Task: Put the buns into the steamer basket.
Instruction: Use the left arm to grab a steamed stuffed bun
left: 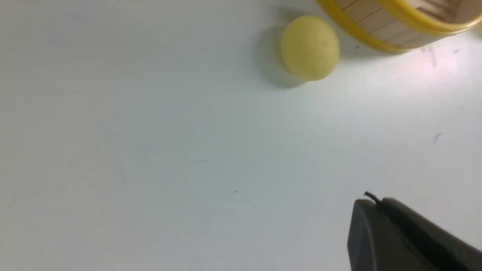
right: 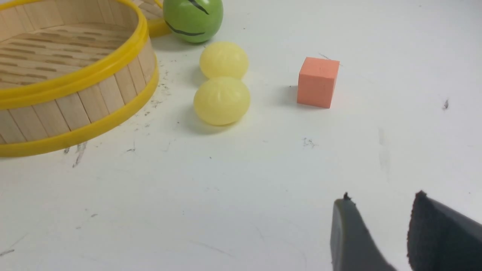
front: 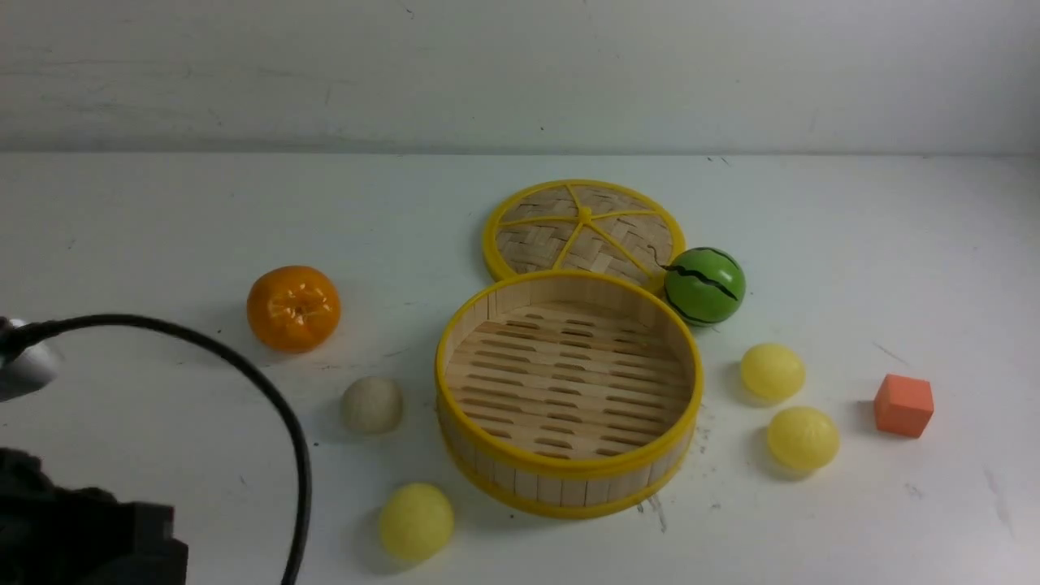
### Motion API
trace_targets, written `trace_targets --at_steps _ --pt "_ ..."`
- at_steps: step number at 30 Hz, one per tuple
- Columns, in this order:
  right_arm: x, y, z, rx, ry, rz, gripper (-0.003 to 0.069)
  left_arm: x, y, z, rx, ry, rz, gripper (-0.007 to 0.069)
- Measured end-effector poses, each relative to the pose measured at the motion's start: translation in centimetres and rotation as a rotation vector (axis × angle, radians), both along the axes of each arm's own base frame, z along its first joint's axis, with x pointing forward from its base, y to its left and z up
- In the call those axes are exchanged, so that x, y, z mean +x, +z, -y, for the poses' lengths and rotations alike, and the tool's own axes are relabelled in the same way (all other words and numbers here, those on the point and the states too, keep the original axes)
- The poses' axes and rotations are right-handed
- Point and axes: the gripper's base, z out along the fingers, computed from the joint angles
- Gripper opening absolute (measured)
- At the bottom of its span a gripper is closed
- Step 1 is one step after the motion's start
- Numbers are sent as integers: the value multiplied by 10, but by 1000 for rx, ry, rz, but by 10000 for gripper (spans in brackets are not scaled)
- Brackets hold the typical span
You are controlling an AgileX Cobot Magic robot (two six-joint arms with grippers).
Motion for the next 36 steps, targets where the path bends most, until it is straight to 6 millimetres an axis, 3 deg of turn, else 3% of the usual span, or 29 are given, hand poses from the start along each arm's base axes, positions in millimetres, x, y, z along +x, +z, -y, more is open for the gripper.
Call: trace_targets --at_steps 1,4,9,11,16,25,36 --pt "0 0 0 0 0 0 239 23 -5 6 25 -35 -59 -13" --pt "0 0 0 0 0 0 239 50 -7 32 58 -147 -82 -13" --pt "0 0 0 0 0 0 239 77 -7 88 133 -315 -116 -13" --pt "0 0 0 0 0 0 239 92 -17 110 210 -363 -158 -13" --pt "0 0 0 0 0 0 239 117 -41 138 356 -419 -187 -13" --pt "0 0 0 0 0 0 239 132 -58 150 439 -436 -188 -8" --pt "0 0 0 0 0 0 239 145 -80 157 460 -444 -153 232"
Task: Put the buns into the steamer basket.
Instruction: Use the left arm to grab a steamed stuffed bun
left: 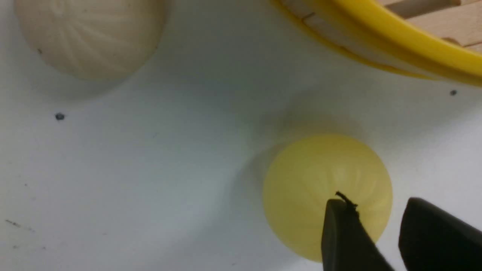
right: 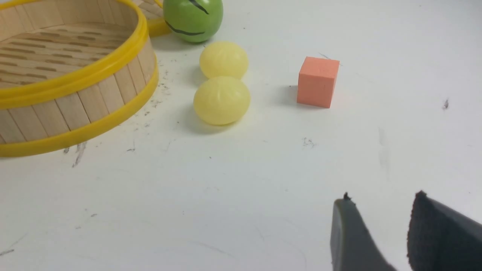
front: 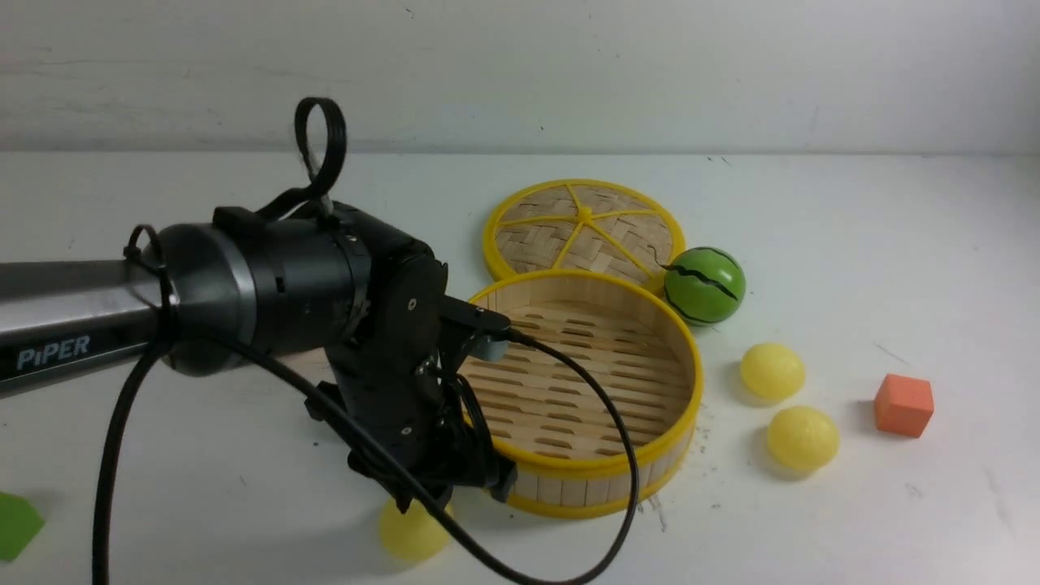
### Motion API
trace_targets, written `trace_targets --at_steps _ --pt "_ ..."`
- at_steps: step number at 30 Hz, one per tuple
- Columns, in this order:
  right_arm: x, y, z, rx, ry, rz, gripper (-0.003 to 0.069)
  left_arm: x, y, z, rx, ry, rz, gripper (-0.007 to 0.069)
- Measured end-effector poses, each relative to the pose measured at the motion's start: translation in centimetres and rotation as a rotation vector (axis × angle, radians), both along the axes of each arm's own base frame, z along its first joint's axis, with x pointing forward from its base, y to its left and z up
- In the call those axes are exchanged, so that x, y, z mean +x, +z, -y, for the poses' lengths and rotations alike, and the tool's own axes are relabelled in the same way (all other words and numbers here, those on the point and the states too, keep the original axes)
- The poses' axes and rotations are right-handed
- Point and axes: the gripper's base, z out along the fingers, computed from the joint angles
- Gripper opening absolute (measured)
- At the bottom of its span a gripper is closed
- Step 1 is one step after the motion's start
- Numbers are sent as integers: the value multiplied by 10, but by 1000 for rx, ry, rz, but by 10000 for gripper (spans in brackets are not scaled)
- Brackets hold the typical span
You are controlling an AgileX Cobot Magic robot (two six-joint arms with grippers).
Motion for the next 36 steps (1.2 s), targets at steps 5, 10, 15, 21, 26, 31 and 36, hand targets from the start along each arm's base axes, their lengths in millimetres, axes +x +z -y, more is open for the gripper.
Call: trace_targets --at_steps 5,10,15,21,26,31,36 --pt "0 0 0 0 0 0 239 3 -9 2 6 -4 -1 253" --pt "0 0 0 0 0 0 239 5 -14 2 16 -6 -8 248" --pt "0 0 0 0 0 0 239 5 -13 2 14 -6 -4 248" --pt "0 0 0 0 0 0 239 5 -13 2 14 -5 -4 248" --pt "0 0 0 0 0 0 239 5 -13 2 14 -5 -4 248" --pt "0 0 0 0 0 0 239 5 -13 2 14 -4 -4 247" --pt "0 0 0 0 0 0 239 5 -13 2 14 -4 -4 232"
